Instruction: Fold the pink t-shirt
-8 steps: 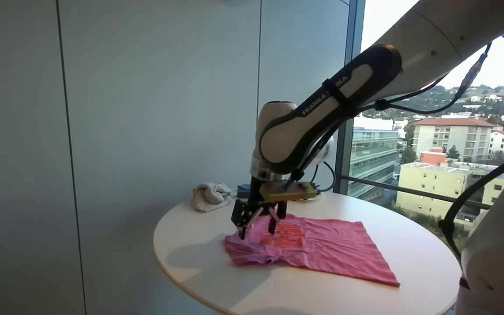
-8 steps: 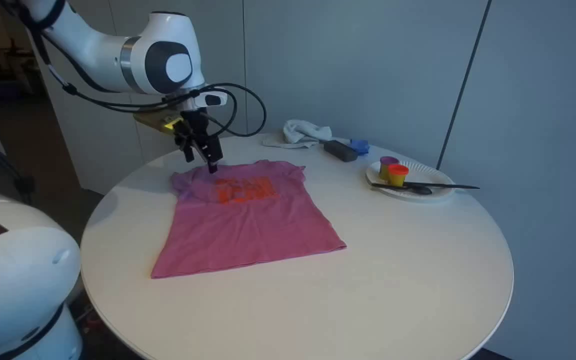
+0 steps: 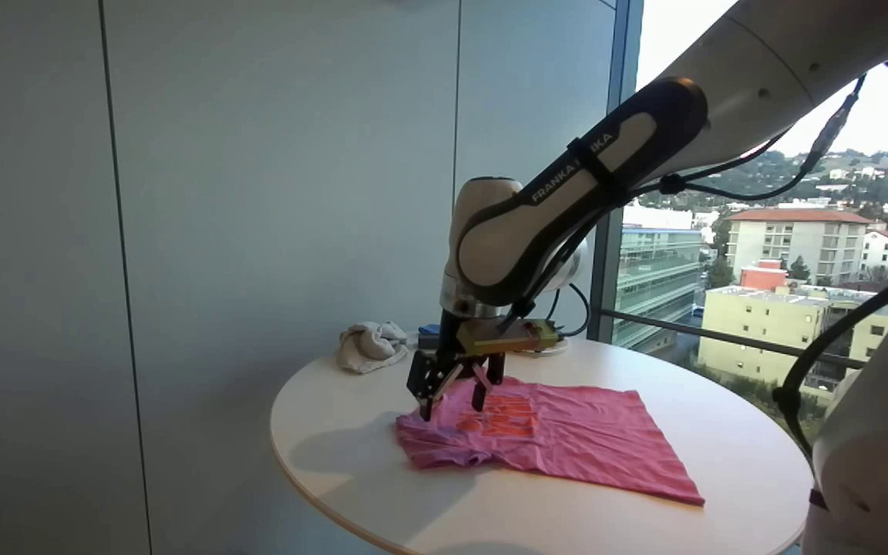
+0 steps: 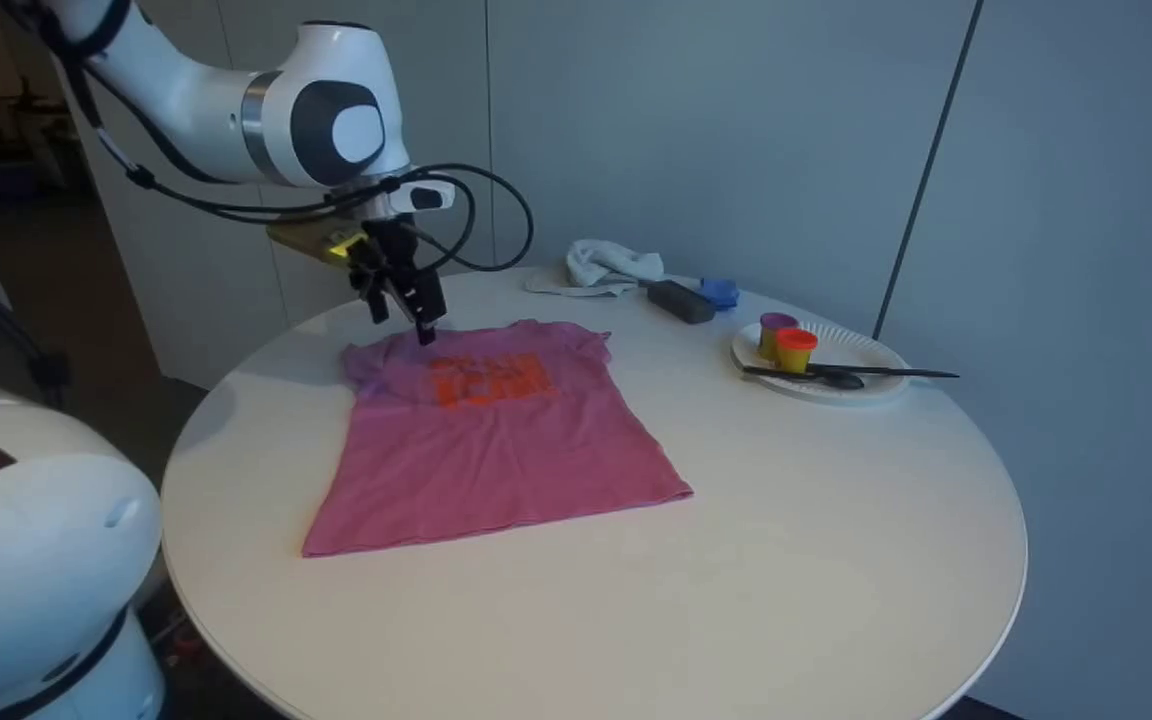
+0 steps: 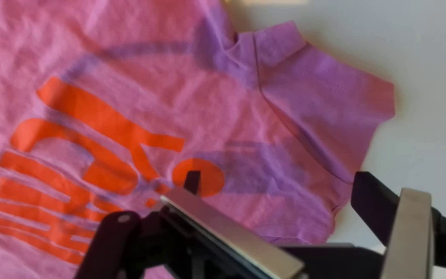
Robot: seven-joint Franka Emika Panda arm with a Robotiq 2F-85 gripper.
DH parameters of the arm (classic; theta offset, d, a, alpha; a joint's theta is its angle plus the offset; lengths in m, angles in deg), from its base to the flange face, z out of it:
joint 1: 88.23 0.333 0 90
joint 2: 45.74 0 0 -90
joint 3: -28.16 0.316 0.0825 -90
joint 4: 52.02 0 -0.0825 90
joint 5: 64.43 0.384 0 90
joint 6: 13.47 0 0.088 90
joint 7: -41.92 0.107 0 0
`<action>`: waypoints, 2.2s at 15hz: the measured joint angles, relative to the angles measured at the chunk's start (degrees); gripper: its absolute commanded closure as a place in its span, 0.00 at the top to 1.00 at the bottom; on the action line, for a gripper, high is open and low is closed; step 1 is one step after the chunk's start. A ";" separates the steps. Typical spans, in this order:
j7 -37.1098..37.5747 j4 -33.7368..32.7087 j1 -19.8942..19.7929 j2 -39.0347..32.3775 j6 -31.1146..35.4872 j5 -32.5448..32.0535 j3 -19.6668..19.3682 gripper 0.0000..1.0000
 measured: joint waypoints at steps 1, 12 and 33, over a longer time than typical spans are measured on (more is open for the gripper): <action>-0.35 -0.03 0.08 -0.06 -0.01 -0.60 0.00 1.00; -26.52 -7.40 5.21 -14.38 -0.21 8.18 -5.92 0.71; -0.93 2.36 -1.28 5.16 -4.92 -3.87 -6.02 0.09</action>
